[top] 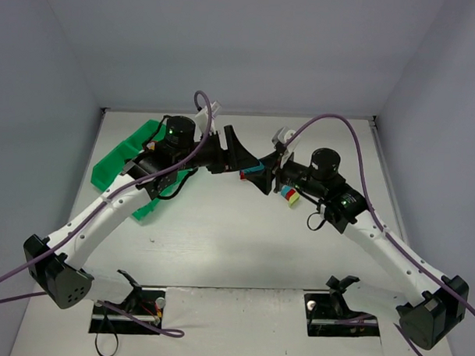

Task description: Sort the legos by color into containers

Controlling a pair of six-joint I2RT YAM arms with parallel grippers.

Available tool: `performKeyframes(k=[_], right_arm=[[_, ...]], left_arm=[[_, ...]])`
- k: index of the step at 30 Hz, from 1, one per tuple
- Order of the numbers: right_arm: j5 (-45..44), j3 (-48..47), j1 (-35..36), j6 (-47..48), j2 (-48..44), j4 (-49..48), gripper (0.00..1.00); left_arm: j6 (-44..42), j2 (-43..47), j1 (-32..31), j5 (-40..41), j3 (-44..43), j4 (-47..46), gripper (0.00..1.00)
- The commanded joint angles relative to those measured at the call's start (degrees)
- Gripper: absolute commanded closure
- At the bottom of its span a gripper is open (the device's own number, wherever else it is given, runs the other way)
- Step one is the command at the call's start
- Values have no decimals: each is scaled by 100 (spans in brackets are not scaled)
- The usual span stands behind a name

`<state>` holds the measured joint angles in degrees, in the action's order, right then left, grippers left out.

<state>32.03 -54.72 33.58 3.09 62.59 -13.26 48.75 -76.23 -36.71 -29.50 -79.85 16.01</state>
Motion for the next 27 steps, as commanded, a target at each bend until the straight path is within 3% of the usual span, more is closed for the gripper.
performKeyframes(k=[1, 6, 13, 17, 18, 21, 22, 25, 27], right_arm=[[172, -39, 69, 77, -141, -344, 96], [242, -21, 122, 60, -185, -362, 95], [295, 110, 140, -2, -378, -371, 95], [277, 181, 140, -37, -458, -362, 94], [243, 198, 140, -46, -467, -362, 91], [138, 216, 140, -72, -476, -336, 69], [111, 216, 140, -72, -467, -283, 48], [-230, 199, 131, -159, -440, -90, 21], [-442, 225, 131, -265, -475, -19, 15]], left_arm=[[3, 82, -152, 294, -83, -275, 35], [-6, -15, -372, 532, 13, -160, 46], [152, -6, -398, 744, 259, -282, 47], [231, 72, -477, 761, 383, -458, 69], [266, 116, -486, 770, 418, -493, 85], [328, 327, -495, 918, 646, -599, 100], [319, 397, -495, 980, 707, -547, 100], [13, 670, -469, 1568, 831, -92, 100], [-312, 828, -381, 1946, 787, 278, 100]])
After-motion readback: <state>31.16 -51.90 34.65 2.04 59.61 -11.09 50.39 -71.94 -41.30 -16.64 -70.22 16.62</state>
